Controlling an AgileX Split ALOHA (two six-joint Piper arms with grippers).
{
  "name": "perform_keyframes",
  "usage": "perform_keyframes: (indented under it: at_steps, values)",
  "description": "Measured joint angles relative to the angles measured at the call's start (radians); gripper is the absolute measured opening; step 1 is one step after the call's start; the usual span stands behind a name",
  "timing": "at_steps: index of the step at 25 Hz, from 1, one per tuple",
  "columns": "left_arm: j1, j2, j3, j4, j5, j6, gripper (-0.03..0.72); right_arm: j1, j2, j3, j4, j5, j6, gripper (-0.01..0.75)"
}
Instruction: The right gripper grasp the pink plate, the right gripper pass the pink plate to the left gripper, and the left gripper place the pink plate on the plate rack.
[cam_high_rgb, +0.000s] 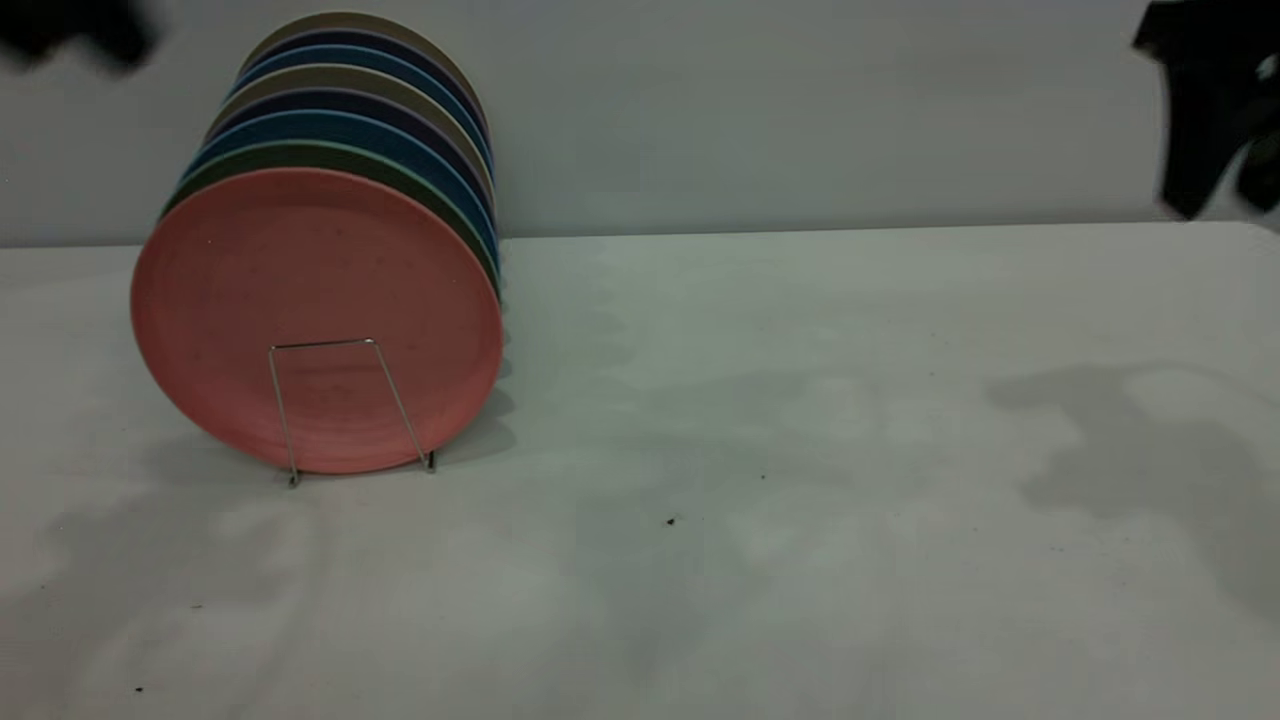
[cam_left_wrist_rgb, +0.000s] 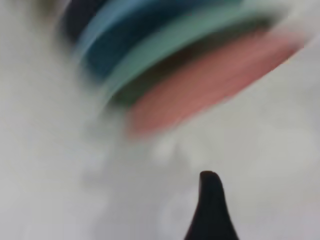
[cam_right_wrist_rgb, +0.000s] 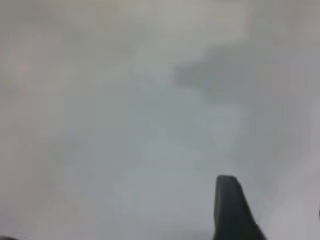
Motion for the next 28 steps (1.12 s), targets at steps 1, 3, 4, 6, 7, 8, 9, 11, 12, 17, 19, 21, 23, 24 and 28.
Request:
perform_keyframes:
  at_steps: [1,3,4,6,7,8,9,11,12,17,19,21,23,24,28]
  values:
    - [0.0,-0.013,0.0,0.082,0.047,-0.108,0.587,0.012,-0.019,0.0,-0.031,0.023,0.032,0.427]
    - [0.0,-0.048,0.0,0.214,0.122,-0.248,0.577,0.037,-0.063,0.0,-0.075,0.056,0.075,0.421]
    - [0.0,-0.067,0.0,0.243,0.156,-0.289,0.573,0.047,-0.087,0.0,-0.09,0.061,0.089,0.418]
    - [0.0,-0.117,0.001,0.27,0.21,-0.318,0.559,0.061,-0.14,0.009,-0.098,0.063,0.115,0.414]
    - [0.0,-0.149,0.006,0.274,0.223,-0.32,0.552,0.068,-0.176,0.025,-0.1,0.063,0.121,0.413]
    - [0.0,-0.185,0.015,0.277,0.23,-0.32,0.546,0.075,-0.22,0.043,-0.1,0.063,0.126,0.412]
    - [0.0,-0.225,0.031,0.279,0.235,-0.32,0.539,0.083,-0.259,0.071,-0.099,0.064,0.13,0.412]
    - [0.0,-0.307,0.075,0.279,0.238,-0.319,0.535,0.104,-0.361,0.142,-0.093,0.068,0.134,0.412]
    - [0.0,-0.354,0.105,0.279,0.238,-0.319,0.533,0.115,-0.406,0.177,-0.092,0.071,0.135,0.412]
    - [0.0,-0.581,0.264,0.255,0.236,-0.318,0.529,0.171,-0.672,0.42,-0.086,0.078,0.138,0.412]
    - [0.0,-0.678,0.32,0.255,0.238,-0.318,0.529,0.179,-0.77,0.51,-0.082,0.079,0.139,0.412]
    - [0.0,-0.768,0.38,0.244,0.248,-0.317,0.529,0.179,-0.875,0.604,-0.075,0.081,0.139,0.412]
    - [0.0,-0.865,0.437,0.22,0.265,-0.317,0.529,0.179,-0.969,0.688,-0.063,0.083,0.138,0.412]
    - [0.0,-0.911,0.468,0.205,0.271,-0.316,0.529,0.179,-1.019,0.733,-0.058,0.083,0.132,0.412]
    - [0.0,-1.058,0.564,0.176,0.312,-0.315,0.529,0.179,-1.199,0.887,-0.045,0.081,0.088,0.412]
